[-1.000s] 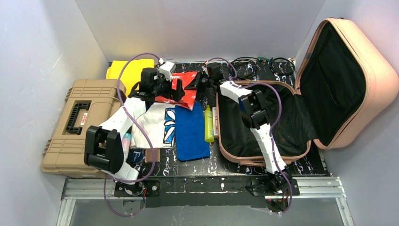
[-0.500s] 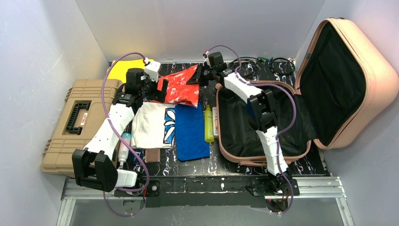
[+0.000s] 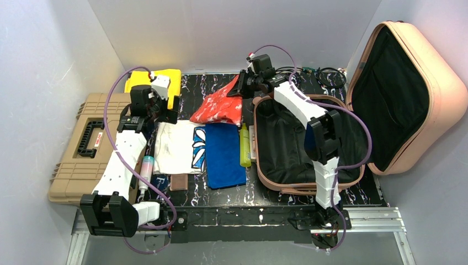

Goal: Pack the luggage
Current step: Pick up the clothes at the center of the board, then place the clothes in the luggage.

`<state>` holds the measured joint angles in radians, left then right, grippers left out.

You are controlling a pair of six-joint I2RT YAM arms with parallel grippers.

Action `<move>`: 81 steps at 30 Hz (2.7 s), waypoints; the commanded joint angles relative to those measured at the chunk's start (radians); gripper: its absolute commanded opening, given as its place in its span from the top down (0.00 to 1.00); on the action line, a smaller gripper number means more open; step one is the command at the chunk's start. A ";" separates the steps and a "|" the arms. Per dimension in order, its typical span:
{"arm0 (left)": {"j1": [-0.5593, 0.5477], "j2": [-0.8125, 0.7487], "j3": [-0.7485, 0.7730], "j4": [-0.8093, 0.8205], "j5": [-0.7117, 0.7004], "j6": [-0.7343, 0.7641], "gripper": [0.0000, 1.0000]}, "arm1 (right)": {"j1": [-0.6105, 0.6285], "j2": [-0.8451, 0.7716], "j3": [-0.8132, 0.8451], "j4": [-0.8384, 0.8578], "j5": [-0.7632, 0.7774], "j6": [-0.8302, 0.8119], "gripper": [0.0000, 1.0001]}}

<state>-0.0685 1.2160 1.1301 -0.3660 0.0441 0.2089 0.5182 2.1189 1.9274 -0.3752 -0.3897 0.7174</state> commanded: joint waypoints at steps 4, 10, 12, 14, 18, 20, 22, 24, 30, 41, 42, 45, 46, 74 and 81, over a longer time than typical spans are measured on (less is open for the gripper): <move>0.054 -0.048 -0.059 -0.040 -0.010 0.020 0.02 | -0.022 -0.232 -0.055 -0.044 0.043 -0.123 0.99; 0.097 -0.055 -0.081 -0.036 -0.009 0.026 0.02 | -0.038 -0.380 -0.221 -0.084 0.047 -0.240 0.99; 0.108 -0.053 -0.081 -0.036 -0.005 0.024 0.02 | -0.046 -0.423 -0.260 -0.107 0.051 -0.282 0.99; 0.111 -0.049 -0.079 -0.035 -0.003 0.020 0.02 | -0.061 -0.459 -0.286 -0.132 0.044 -0.321 0.99; 0.113 -0.044 -0.071 -0.043 0.002 0.015 0.02 | -0.100 -0.518 -0.305 -0.192 -0.005 -0.399 0.99; 0.114 -0.042 -0.066 -0.047 0.003 0.012 0.02 | -0.126 -0.542 -0.314 -0.227 -0.036 -0.441 0.99; 0.114 -0.045 -0.065 -0.048 0.002 0.014 0.02 | -0.158 -0.566 -0.333 -0.261 -0.069 -0.484 0.99; 0.114 -0.048 -0.064 -0.047 0.003 0.014 0.02 | -0.212 -0.587 -0.377 -0.276 -0.137 -0.500 0.99; 0.114 -0.055 -0.065 -0.051 0.012 0.008 0.02 | -0.383 -0.567 -0.449 -0.412 -0.304 -0.649 0.99; 0.115 -0.072 -0.078 -0.040 0.025 0.003 0.02 | -0.553 -0.398 -0.441 -0.673 -0.281 -1.015 0.99; 0.115 -0.072 -0.083 -0.037 0.025 0.002 0.02 | -0.563 -0.385 -0.446 -0.669 -0.268 -1.031 0.99; 0.115 -0.073 -0.095 -0.028 0.025 0.001 0.02 | -0.596 -0.352 -0.460 -0.645 -0.239 -1.063 0.99; 0.115 -0.074 -0.100 -0.024 0.026 0.002 0.02 | -0.608 -0.344 -0.464 -0.633 -0.229 -1.071 0.99; 0.115 -0.075 -0.178 0.050 0.038 0.003 0.02 | -0.747 -0.310 -0.603 -0.361 0.102 -1.091 0.99; 0.114 -0.072 -0.171 0.046 0.046 -0.005 0.02 | -0.747 -0.359 -0.634 -0.328 0.172 -1.078 0.87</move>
<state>0.0422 1.1683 0.9562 -0.3183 0.0731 0.2085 -0.2054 1.8130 1.2961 -0.7525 -0.3866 -0.3374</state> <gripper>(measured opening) 0.983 0.211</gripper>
